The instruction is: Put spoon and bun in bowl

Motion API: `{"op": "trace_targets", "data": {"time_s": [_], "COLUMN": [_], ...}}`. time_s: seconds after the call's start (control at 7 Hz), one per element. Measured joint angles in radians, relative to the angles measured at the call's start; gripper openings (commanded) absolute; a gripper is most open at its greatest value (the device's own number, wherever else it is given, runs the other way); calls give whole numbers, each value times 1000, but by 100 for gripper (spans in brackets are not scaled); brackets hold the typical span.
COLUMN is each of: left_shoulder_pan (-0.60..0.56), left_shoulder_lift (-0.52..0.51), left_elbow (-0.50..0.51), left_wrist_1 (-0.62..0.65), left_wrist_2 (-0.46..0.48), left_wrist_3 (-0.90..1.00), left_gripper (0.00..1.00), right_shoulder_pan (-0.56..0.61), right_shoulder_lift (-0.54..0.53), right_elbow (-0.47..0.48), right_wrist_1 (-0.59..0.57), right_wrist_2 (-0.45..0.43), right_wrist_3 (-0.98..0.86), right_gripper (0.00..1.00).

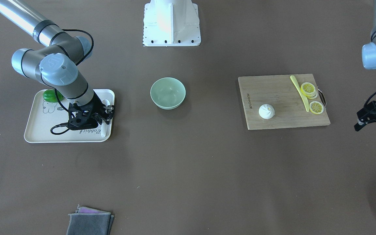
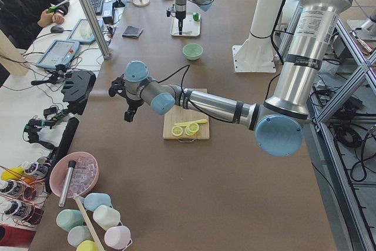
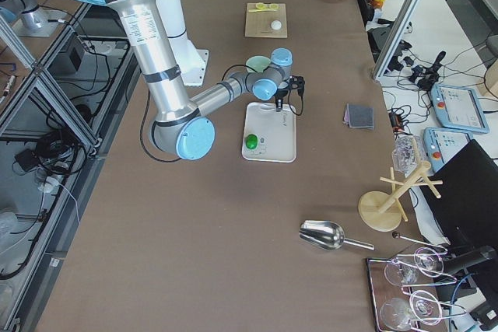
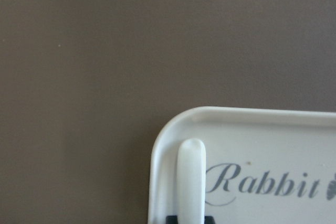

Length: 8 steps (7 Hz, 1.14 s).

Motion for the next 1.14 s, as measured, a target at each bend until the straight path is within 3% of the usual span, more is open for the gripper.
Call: {"op": "trace_targets", "data": {"time_s": [0.29,0.57,1.14], "left_shoulder_pan": [14,104,408], "left_shoulder_lift": [-25,-41,10], "left_elbow": [-3,-15,-115], "left_wrist_1": [0,-57,-150], "left_wrist_2": [0,12,191], "left_wrist_3": [-47,-171,-464], "left_gripper": [98,98,97], "right_shoulder_pan": [35,92,80], "right_shoulder_lift": [2,13,126], "right_elbow": [25,60,62], "right_wrist_1": [-6,-16,-53], "right_wrist_2": [33,107,112], "right_wrist_3": [-1,1,73], "right_gripper": [0,0,0]}}
